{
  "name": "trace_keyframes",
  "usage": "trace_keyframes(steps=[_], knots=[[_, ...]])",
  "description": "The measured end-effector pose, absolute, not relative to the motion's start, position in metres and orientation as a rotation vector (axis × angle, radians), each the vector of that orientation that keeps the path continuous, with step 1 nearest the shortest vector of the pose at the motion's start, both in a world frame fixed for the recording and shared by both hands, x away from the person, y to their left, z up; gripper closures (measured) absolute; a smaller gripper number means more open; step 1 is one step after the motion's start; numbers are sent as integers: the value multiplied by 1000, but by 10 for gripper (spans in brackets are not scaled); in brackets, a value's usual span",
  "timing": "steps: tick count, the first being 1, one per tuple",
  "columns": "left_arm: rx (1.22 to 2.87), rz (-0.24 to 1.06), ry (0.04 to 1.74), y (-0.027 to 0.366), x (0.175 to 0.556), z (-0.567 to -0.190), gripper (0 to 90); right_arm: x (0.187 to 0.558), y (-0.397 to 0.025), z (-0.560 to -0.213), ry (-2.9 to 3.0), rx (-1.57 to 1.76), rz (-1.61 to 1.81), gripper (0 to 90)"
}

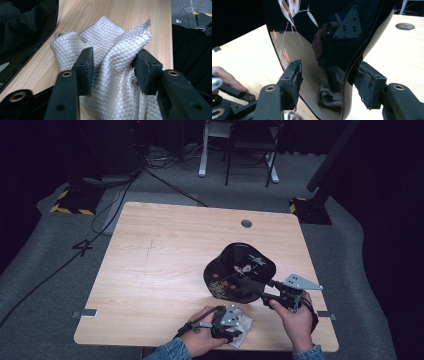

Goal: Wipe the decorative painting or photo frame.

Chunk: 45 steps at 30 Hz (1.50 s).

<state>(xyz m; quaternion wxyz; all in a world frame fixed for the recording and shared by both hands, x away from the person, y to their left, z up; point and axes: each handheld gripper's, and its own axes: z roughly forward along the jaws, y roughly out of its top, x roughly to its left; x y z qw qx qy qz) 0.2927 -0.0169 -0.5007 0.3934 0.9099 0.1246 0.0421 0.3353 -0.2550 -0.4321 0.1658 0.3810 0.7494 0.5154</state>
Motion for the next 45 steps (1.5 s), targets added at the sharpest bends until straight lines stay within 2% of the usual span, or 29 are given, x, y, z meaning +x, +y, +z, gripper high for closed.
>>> trace_keyframes(steps=[5,6,8,12,19,28,35,45], knots=[[2303,101,305,-16,291,-501,686,337,-254,-433,2140,1082,1468,423],[2297,107,296,-16,291,-501,686,337,-254,-433,2140,1082,1468,423],[2293,97,306,-14,290,-501,775,337,-254,-434,2143,1082,1468,424],[2306,71,317,-9,290,-496,825,339,-254,-433,2144,1075,1473,425],[2214,44,372,9,292,-478,834,343,-250,-433,2173,1059,1468,451],[2072,124,432,47,298,-443,834,343,-252,-432,2186,1067,1464,493],[1994,183,441,62,301,-423,833,341,-255,-431,2205,1068,1456,603],[1939,212,463,71,307,-411,832,336,-258,-431,2271,1009,1468,691]])
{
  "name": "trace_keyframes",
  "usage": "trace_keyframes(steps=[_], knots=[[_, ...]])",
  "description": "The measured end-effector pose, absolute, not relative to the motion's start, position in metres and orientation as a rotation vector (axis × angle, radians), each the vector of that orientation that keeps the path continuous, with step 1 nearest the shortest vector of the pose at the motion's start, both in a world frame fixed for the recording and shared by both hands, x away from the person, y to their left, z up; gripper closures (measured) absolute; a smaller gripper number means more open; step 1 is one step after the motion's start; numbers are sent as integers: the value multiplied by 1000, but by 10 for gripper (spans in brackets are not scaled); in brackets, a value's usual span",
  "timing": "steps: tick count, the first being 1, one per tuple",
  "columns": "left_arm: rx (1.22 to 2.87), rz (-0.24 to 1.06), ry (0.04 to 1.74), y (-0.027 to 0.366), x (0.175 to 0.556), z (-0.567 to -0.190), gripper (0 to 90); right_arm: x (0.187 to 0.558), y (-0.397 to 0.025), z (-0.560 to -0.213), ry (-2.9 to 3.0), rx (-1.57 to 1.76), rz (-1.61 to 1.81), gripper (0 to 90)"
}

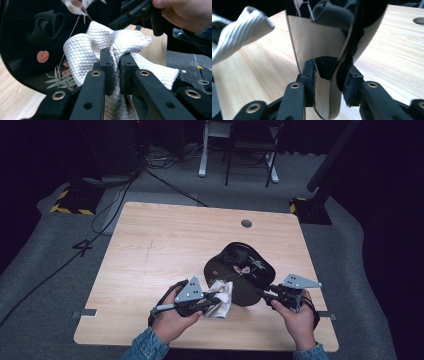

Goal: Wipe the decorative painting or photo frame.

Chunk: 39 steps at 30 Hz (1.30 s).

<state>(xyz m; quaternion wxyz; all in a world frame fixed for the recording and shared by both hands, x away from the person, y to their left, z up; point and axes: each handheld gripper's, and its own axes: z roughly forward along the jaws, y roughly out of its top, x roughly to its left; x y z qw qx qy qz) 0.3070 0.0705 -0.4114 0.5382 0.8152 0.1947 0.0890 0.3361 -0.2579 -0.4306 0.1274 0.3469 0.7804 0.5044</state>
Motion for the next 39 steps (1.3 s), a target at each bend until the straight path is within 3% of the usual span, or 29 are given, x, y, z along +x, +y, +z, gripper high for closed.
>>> trace_keyframes(steps=[13,39], knots=[[1908,222,477,76,313,-407,831,332,-256,-431,2361,905,1518,783],[1812,321,452,84,324,-363,832,324,-250,-430,2398,882,1519,789]])
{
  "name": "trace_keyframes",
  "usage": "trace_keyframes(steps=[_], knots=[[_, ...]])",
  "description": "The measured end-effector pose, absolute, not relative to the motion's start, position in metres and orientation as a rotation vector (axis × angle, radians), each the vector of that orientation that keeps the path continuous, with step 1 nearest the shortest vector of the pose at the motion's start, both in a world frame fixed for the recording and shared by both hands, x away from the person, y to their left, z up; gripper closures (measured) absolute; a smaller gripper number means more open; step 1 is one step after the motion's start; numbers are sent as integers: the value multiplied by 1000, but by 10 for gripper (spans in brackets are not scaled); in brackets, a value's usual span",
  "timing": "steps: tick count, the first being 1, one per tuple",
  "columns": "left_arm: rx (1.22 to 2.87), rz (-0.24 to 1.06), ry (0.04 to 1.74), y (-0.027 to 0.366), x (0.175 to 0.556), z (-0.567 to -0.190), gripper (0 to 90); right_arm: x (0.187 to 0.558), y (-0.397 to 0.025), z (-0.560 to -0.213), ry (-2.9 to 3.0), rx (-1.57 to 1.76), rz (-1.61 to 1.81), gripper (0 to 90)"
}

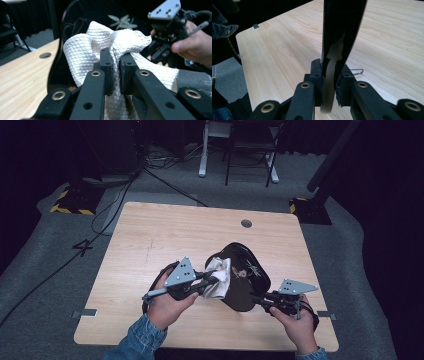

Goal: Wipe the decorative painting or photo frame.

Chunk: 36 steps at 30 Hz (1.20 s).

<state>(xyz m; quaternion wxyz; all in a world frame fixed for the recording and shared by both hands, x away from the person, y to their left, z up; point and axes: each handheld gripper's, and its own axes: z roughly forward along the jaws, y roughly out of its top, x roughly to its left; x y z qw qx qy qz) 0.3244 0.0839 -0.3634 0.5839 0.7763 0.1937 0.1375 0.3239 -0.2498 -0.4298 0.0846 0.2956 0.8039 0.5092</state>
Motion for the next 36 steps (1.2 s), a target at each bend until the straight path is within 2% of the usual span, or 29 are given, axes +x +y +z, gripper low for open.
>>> trace_keyframes(steps=[9,36], knots=[[1788,366,444,77,333,-349,832,325,-250,-430,2406,880,1519,789],[1821,382,465,48,355,-352,832,325,-249,-429,2432,850,1515,789]])
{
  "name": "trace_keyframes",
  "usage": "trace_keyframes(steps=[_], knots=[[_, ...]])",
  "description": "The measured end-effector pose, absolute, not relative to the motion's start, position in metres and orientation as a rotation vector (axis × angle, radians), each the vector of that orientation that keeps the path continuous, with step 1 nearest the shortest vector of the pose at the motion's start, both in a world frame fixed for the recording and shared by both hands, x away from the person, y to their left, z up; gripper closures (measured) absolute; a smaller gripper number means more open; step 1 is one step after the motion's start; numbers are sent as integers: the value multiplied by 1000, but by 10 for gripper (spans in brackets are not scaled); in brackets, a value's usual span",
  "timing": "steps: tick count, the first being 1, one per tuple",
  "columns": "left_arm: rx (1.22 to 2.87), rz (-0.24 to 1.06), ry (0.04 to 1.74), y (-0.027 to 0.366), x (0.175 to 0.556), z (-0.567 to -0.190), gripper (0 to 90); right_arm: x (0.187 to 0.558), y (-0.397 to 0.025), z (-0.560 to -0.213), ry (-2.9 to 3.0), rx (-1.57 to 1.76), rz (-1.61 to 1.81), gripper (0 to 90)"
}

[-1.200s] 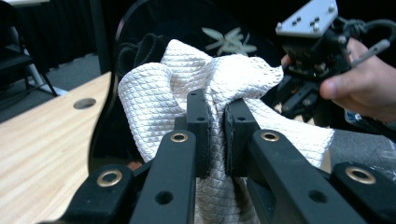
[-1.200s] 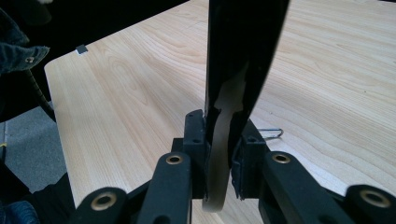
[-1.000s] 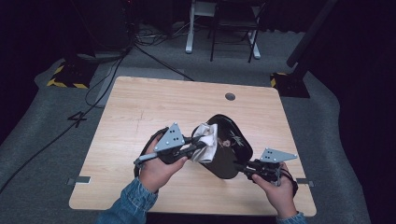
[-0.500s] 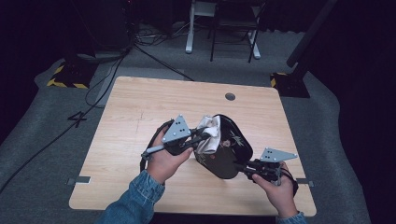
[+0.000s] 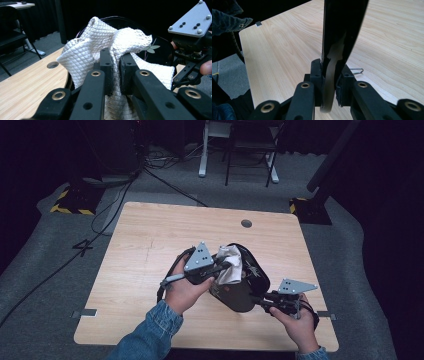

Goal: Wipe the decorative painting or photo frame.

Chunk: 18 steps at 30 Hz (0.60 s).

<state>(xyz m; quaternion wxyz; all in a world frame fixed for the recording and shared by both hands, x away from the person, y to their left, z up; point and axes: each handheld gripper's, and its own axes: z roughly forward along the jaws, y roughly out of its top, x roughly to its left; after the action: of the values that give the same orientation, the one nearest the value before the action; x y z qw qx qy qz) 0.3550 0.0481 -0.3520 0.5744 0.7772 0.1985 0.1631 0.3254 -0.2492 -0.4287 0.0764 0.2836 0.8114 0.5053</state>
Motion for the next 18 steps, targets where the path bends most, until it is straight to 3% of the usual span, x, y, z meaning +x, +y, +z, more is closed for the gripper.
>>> trace_keyframes(steps=[18], knots=[[1838,349,399,22,348,-347,832,326,-250,-429,2434,854,1512,789]])
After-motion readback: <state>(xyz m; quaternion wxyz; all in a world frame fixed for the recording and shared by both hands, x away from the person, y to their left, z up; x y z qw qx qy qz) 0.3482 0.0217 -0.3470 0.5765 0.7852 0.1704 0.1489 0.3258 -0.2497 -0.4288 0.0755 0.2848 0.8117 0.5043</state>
